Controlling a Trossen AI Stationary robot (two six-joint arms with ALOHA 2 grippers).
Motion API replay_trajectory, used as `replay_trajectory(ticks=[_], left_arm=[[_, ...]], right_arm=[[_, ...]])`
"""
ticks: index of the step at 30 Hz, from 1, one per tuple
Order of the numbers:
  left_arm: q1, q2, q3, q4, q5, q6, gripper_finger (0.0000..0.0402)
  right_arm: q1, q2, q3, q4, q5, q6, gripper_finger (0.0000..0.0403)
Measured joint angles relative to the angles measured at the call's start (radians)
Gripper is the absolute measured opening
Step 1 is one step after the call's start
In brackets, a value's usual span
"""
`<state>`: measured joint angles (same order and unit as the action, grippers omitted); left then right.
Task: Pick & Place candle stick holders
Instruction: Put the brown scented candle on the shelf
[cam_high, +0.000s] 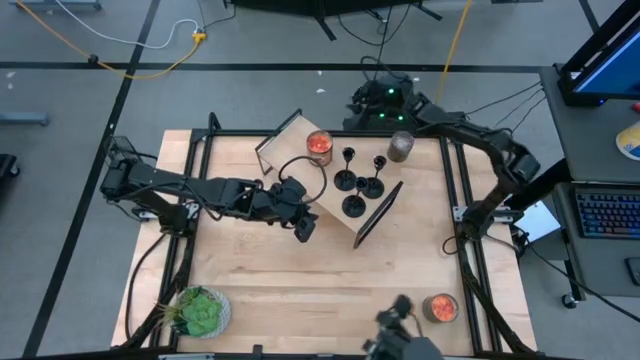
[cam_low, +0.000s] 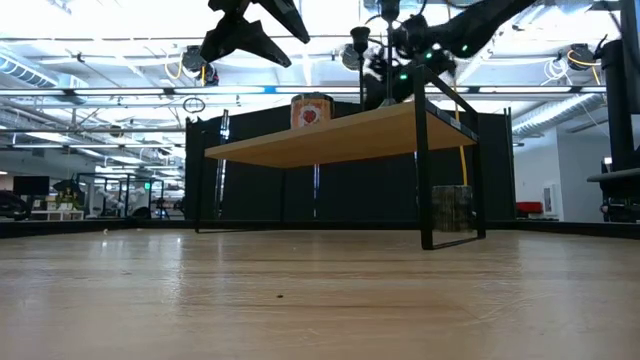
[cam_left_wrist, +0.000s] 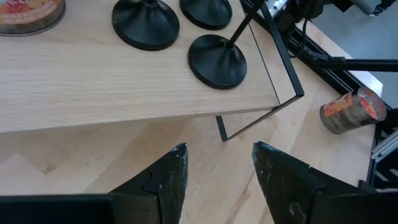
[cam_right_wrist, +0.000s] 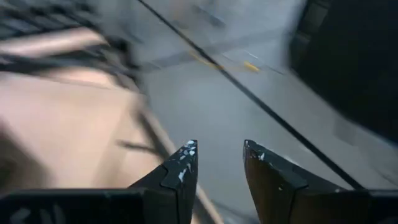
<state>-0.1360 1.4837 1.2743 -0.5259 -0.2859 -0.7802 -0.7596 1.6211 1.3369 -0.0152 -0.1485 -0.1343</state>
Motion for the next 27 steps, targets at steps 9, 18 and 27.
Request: replay_trajectory(ticks=[9,18,27], left_arm=[[0.001,0.000,0.000,0.003,0.000,0.011,0.0189],[0.001,0.000,0.000,0.004,0.000,0.038,0.0189],[0.001,0.000,0.000,0.005,-0.001,0.042,0.0189]], right_arm=[[-0.080,-0.119,0.000,-0.416,0.415,0.018,0.0121],[-0.179,-0.125,0.000,-0.575,0.433,0.066,0.0133],[-0.232,-0.125,-0.001,-0.659,0.432,0.145,0.0237]])
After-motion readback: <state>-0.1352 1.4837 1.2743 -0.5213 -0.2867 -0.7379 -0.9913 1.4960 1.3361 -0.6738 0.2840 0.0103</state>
